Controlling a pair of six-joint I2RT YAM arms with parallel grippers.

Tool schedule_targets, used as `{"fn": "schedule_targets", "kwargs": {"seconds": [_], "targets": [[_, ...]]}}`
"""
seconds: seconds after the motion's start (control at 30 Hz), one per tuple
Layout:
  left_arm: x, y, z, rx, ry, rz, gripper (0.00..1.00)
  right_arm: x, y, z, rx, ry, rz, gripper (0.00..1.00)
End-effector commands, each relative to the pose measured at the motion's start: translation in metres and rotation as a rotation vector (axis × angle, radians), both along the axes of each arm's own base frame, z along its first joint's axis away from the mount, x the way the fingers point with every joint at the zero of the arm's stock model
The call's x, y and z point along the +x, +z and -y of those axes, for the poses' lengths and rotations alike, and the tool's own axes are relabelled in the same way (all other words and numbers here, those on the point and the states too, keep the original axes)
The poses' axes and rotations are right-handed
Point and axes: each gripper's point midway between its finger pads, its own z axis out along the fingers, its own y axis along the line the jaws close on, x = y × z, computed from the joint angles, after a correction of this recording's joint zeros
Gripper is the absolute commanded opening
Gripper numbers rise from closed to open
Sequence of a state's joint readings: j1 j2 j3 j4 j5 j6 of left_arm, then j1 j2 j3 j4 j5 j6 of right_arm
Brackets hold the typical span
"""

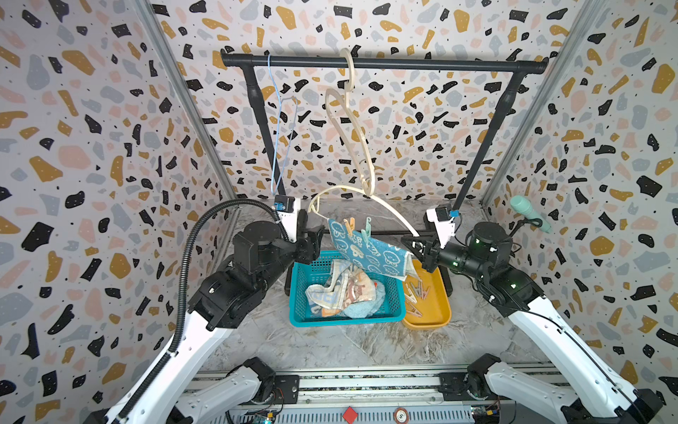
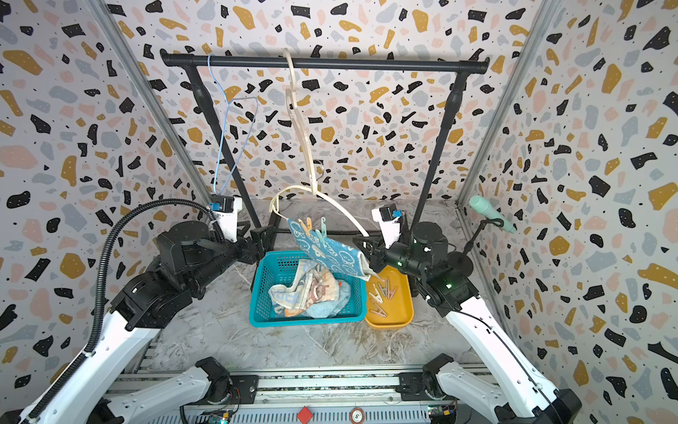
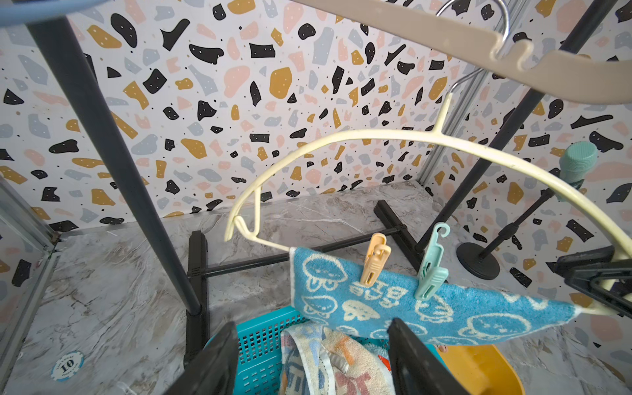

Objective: Remove the clothespins securing towels to the hanger
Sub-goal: Pick up the hanger from the clothesline.

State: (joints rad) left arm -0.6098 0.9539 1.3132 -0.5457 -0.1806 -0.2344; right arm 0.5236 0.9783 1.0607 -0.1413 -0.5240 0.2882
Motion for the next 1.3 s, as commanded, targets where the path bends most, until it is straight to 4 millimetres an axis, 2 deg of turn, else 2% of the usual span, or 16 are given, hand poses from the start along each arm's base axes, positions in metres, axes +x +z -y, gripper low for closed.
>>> {"fn": "schedule_targets", "kwargs": {"seconds": [0.0, 0.27, 0.63, 1.07, 1.27], "targets": [[0.002, 0.003, -0.002, 0.002, 0.007, 0.016, 0.69, -0.018, 0.037, -0.01, 0.108, 0.118, 0.109, 0.0], [0.007, 0.006, -0.009, 0.009, 0.061, 0.024, 0.69, -0.025, 0.015, -0.035, 0.069, 0.199, 0.082, 0.0], [0.009, -0.006, -0.009, 0.02, 0.063, 0.014, 0.69, -0.026, -0.017, -0.045, 0.073, 0.26, 0.037, 0.0], [0.013, -0.018, 0.002, 0.029, 0.024, 0.006, 0.67, -0.033, -0.044, -0.063, 0.077, 0.394, 0.02, 0.0], [0.018, -0.025, 0.017, 0.006, -0.028, -0.007, 0.63, -0.031, -0.053, -0.072, 0.07, 0.414, 0.011, 0.0]]}}
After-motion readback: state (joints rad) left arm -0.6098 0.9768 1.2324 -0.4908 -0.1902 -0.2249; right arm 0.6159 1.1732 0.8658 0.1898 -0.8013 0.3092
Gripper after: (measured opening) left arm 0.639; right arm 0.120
